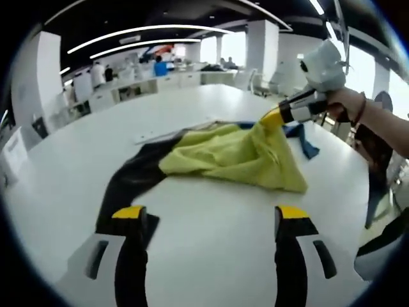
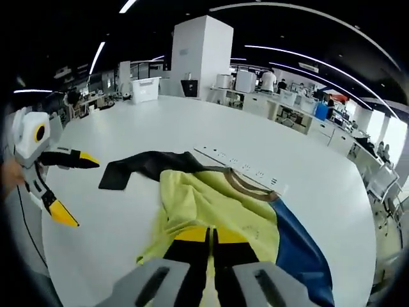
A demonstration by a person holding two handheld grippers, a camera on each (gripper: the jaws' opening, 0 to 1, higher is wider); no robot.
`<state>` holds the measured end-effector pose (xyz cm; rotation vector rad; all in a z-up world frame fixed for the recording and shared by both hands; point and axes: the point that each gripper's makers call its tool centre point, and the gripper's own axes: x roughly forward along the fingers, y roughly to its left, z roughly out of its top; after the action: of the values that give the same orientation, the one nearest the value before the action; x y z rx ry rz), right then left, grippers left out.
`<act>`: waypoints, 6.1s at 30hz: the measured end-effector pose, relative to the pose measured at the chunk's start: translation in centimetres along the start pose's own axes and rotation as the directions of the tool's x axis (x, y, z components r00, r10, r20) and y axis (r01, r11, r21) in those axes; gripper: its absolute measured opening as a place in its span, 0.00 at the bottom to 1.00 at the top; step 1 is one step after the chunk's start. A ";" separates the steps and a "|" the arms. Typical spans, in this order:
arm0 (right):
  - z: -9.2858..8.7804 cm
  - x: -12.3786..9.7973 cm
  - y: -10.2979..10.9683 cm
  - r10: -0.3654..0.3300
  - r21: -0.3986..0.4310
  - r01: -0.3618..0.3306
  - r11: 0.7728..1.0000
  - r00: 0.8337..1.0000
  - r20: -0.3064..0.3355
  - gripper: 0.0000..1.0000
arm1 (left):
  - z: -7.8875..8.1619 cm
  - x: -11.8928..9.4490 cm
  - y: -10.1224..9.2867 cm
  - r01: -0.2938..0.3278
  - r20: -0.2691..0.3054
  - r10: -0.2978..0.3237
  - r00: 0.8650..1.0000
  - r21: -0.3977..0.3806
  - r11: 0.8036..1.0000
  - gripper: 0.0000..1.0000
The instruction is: Fold the garment on the visible template until the final outline fits inside the template.
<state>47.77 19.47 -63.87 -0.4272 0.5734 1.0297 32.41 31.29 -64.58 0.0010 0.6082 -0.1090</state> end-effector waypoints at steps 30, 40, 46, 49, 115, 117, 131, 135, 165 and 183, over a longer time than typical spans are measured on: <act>-6.4 0.7 -3.4 -0.061 0.038 0.067 0.997 0.989 -0.136 0.00 | -0.2 3.4 -6.9 0.116 0.007 -0.116 0.993 -0.160 0.980 0.60; -7.3 0.5 -3.3 -0.059 0.053 0.067 0.996 0.988 -0.143 0.00 | -0.4 5.3 -9.0 0.161 -0.011 -0.168 0.986 -0.224 0.961 0.48; -7.6 0.4 -3.4 -0.056 0.063 0.066 0.996 0.988 -0.144 0.00 | -0.9 6.3 -10.0 0.173 -0.027 -0.188 0.982 -0.277 0.945 0.41; -7.9 0.4 -3.4 -0.055 0.066 0.065 0.996 0.988 -0.147 0.00 | -1.0 6.8 -10.4 0.173 -0.032 -0.189 0.981 -0.270 0.947 0.39; -9.2 -4.9 -2.9 -0.053 0.199 0.083 0.977 0.987 -0.150 0.14 | 0.8 5.6 -6.6 0.038 -0.063 -0.043 0.997 -0.076 0.996 0.00; -9.6 -5.1 -2.7 -0.053 0.191 0.083 0.978 0.987 -0.155 0.14 | 0.7 5.0 -6.2 0.030 -0.063 -0.034 0.997 -0.066 0.997 0.00; -11.5 -5.3 0.7 0.003 0.181 0.033 0.983 0.981 -0.196 0.15 | 0.8 1.3 -1.5 -0.080 -0.030 0.077 0.997 -0.100 0.992 0.00; -12.2 -5.1 1.3 0.017 0.179 0.021 0.984 0.977 -0.210 0.14 | 0.8 0.3 -0.4 -0.107 -0.024 0.105 0.994 -0.094 0.990 0.00; -13.9 -4.3 5.0 0.093 0.204 -0.036 0.978 0.956 -0.278 0.10 | -3.0 -3.0 4.8 -0.216 -0.081 0.209 0.975 -0.089 0.972 0.00; -15.2 -4.2 5.3 0.093 0.230 -0.016 0.973 0.940 -0.327 0.05 | -4.1 -3.1 3.9 -0.178 -0.100 0.169 0.981 -0.096 0.979 0.00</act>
<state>37.77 10.18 -73.37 -0.3897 1.0038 0.9372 27.99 35.57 -66.30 -0.0423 0.7022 0.0928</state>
